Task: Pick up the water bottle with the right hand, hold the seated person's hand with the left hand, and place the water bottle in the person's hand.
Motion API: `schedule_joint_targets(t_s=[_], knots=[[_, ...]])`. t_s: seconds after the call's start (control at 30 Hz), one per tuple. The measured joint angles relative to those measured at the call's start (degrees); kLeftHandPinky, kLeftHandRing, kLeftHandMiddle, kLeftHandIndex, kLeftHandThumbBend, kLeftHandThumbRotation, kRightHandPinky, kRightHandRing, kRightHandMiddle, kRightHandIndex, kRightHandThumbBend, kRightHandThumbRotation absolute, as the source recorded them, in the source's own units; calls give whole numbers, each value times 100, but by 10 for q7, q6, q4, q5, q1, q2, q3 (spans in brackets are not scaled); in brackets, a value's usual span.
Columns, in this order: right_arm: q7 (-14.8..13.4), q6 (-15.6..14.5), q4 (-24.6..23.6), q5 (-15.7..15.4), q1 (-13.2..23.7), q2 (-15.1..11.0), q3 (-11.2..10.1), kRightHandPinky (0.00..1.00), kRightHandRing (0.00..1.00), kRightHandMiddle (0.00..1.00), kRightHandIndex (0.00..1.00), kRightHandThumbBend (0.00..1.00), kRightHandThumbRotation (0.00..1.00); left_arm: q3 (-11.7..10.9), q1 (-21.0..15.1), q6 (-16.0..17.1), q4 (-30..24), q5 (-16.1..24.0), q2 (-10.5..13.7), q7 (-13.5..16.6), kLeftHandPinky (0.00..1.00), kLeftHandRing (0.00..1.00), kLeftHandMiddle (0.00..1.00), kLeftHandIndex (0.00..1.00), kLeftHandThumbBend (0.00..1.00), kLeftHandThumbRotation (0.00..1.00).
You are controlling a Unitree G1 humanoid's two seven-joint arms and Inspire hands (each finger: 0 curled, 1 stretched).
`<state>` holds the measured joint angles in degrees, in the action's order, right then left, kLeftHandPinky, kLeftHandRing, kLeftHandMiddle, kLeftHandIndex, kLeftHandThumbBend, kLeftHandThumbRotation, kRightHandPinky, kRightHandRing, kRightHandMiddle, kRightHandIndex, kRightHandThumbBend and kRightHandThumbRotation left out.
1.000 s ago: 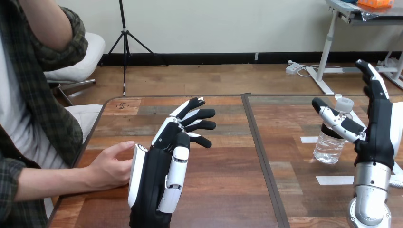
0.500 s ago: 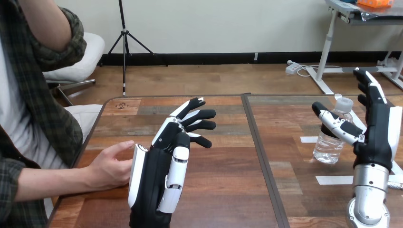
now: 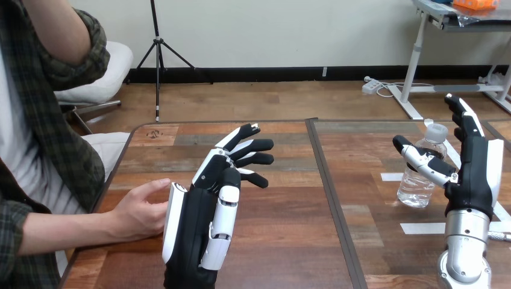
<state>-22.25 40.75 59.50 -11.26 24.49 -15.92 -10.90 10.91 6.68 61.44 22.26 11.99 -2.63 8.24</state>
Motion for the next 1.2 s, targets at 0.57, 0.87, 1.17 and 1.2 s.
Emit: schedule_joint_targets(t_s=[0.57, 0.87, 1.17, 1.2], knots=[[-9, -23, 30, -2, 21, -5, 2, 92, 91, 88, 85, 74, 0, 0, 0, 1, 0, 0, 0, 0, 50, 67, 73, 82, 14, 100], [-12, -33, 43, -4, 29, -8, 6, 90, 90, 88, 84, 74, 0, 0, 0, 1, 0, 1, 0, -5, 51, 68, 73, 82, 16, 100], [-11, -44, 50, -2, 31, -13, 10, 91, 91, 89, 85, 73, 0, 0, 0, 1, 0, 0, 0, -6, 51, 67, 72, 81, 16, 100], [-11, -46, 51, -2, 31, -13, 10, 92, 91, 89, 85, 73, 0, 0, 0, 1, 0, 0, 0, -6, 51, 67, 72, 81, 16, 100]])
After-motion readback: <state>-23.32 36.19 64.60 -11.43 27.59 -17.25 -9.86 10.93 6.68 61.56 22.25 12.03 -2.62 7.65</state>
